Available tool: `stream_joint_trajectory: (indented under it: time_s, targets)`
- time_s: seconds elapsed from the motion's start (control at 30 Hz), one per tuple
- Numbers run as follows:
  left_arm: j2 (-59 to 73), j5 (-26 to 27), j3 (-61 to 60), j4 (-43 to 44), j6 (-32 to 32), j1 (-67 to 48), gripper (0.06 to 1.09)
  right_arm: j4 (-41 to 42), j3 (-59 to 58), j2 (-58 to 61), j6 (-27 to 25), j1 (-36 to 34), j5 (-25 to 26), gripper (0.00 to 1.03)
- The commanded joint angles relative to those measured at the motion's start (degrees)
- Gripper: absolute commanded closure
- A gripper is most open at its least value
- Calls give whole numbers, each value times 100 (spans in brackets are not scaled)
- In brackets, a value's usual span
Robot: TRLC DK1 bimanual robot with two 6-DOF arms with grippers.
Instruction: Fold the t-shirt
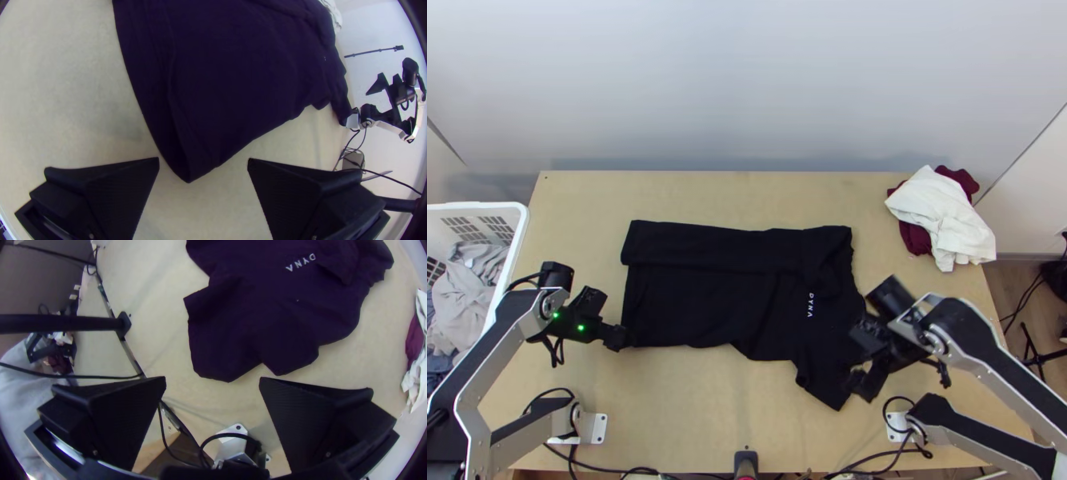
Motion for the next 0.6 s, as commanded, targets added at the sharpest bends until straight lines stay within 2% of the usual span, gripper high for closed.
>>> stream_joint_trajectory:
  time_s: [0.0,0.17,0.33,0.57]
  targets:
    - [371,6,31,238,-10,-35,12,-18,-410,204,-68,1248,488,7]
    - [582,6,31,405,-71,-105,12,202,-427,538,-76,1811,892,7]
    - [793,6,127,555,-150,-184,12,369,-489,687,-68,2092,901,7]
    - [1092,6,83,880,-414,-562,12,1256,-594,898,161,2320,980,7]
